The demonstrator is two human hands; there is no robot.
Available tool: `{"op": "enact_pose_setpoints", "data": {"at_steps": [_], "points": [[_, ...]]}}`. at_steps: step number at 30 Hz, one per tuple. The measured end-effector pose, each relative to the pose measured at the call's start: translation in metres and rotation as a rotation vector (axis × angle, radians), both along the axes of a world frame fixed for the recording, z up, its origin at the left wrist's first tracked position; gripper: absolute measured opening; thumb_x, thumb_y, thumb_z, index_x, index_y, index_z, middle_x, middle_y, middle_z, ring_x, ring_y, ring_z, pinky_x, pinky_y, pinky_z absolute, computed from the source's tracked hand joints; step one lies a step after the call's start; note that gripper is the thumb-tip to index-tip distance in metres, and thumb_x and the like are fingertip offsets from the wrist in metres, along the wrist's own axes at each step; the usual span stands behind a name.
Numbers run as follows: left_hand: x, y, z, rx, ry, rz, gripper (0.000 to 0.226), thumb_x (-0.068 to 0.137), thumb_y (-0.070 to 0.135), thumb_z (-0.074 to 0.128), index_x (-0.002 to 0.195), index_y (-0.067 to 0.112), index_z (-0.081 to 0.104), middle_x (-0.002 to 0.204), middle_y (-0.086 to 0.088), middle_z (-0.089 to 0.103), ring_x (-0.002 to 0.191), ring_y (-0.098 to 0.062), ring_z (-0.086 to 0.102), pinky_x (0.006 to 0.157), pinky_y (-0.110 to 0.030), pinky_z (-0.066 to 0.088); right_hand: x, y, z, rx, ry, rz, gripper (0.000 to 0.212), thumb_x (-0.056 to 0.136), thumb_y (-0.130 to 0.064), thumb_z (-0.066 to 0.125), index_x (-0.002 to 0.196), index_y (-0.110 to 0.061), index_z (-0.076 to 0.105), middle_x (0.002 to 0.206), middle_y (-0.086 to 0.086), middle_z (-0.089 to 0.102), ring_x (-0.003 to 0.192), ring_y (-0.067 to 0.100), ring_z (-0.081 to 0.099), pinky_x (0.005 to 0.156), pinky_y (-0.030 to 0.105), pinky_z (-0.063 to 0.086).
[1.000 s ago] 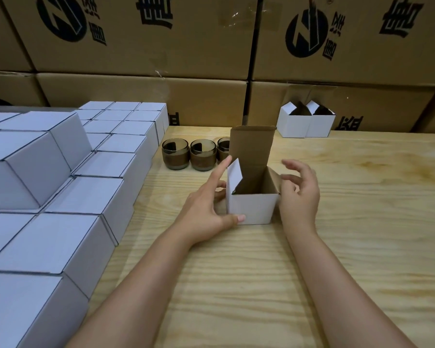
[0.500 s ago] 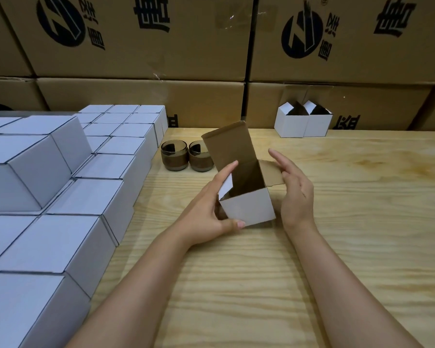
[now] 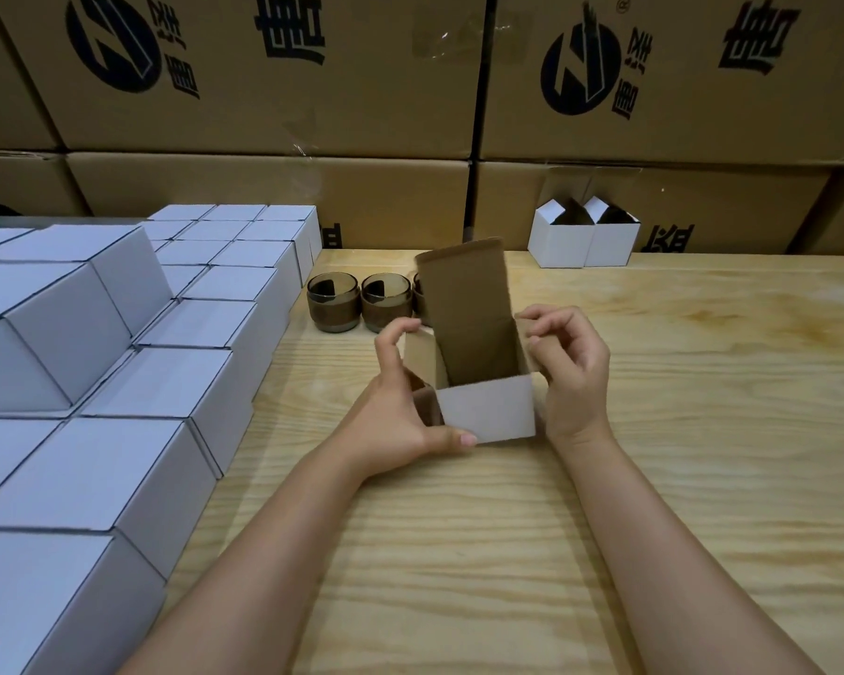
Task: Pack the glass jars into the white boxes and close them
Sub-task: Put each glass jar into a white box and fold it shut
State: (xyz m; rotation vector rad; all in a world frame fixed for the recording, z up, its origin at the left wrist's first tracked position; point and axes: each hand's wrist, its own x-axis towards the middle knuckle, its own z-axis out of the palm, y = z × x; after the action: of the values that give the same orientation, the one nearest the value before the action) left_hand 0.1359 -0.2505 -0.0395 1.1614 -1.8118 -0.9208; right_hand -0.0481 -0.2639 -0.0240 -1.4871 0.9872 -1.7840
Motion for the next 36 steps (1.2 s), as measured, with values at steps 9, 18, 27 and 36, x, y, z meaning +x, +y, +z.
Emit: {"op": "enact_pose_setpoints", "data": {"at_steps": [9,18,27,36], "points": [[0.002,-0.005,-0.002,0.114,0.0,0.027,0.089,0.043,0.05,0.084,0.105,0.059,0.022,0.119,0.013,0.058,0.112,-0.012,0.06,0.102,-0.043,0.046,-0.005,0.003,0.003,0.192,0.116,0.08,0.05,0.076,-0.017,0.038,0.116,-0.035,0.062,0.117,-0.007,0.059,0.104,-0.007,0.053,0.081,0.007,0.043],[0.004,-0.005,0.001,0.1,-0.026,0.018,0.087,0.057,0.031,0.088,0.104,0.062,0.021,0.12,0.013,0.056,0.114,-0.011,0.058,0.104,-0.043,0.044,-0.013,0.006,0.007,0.337,0.263,0.147,0.054,0.078,-0.025,0.034,0.126,-0.028,0.06,0.133,-0.008,0.051,0.121,-0.003,0.044,0.094,0.009,0.038],[0.003,-0.006,0.003,0.076,-0.002,-0.004,0.093,0.059,0.028,0.089,0.12,0.051,0.022,0.123,0.006,0.055,0.113,-0.015,0.058,0.1,-0.044,0.048,-0.012,0.018,0.055,0.161,0.758,-0.315,0.024,0.091,-0.016,0.056,0.108,-0.026,0.069,0.11,-0.004,0.054,0.11,0.014,0.047,0.089,0.024,0.037],[0.001,-0.008,0.001,0.072,0.031,-0.003,0.087,0.046,0.047,0.083,0.111,0.052,0.025,0.117,0.017,0.055,0.107,-0.005,0.06,0.093,-0.036,0.051,0.098,-0.048,0.083,0.178,1.319,-0.107,0.032,0.093,-0.02,0.049,0.121,-0.015,0.063,0.119,0.006,0.053,0.115,0.024,0.046,0.091,0.037,0.046]]}}
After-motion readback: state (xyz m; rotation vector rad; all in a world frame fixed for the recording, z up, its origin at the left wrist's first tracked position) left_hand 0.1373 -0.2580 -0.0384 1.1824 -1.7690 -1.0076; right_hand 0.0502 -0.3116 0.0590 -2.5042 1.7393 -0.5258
